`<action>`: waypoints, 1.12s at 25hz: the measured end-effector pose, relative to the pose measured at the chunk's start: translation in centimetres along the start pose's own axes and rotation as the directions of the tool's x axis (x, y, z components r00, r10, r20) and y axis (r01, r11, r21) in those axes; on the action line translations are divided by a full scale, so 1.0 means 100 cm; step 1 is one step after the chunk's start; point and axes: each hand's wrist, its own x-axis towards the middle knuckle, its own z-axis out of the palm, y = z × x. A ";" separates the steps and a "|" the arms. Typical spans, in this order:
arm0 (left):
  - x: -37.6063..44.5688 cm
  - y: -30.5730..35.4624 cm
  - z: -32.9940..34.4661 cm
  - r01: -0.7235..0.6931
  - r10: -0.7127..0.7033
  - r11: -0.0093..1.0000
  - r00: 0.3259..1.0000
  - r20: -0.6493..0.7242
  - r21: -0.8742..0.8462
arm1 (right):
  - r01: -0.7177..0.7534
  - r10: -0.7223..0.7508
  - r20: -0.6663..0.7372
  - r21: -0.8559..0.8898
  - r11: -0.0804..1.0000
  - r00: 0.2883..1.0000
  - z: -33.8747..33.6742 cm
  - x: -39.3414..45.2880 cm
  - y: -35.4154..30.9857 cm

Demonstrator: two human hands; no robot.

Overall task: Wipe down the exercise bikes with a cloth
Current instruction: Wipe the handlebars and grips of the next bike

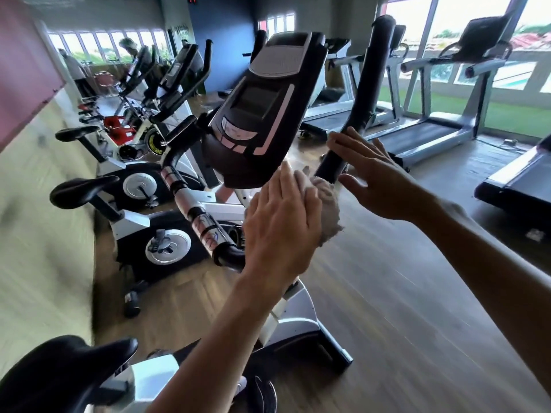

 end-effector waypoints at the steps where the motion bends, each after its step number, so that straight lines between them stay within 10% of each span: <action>1: -0.007 -0.006 -0.001 0.005 -0.005 1.000 1.000 -0.003 -0.001 | 0.006 -0.006 -0.002 -0.003 1.000 1.000 0.001 -0.001 0.001; 7: 0.023 0.007 0.003 0.144 -0.144 0.989 0.989 -0.032 -0.020 | -0.001 0.001 -0.020 -0.016 1.000 1.000 -0.004 0.012 -0.006; 13: 0.001 -0.015 -0.010 -0.215 0.215 0.977 0.975 0.053 0.004 | 0.001 -0.001 -0.017 -0.015 1.000 1.000 0.002 0.012 -0.012; 28: 0.016 -0.001 -0.004 -0.146 0.136 0.986 0.984 0.118 0.081 | 0.052 -0.051 -0.012 0.077 0.996 0.999 0.006 0.012 -0.011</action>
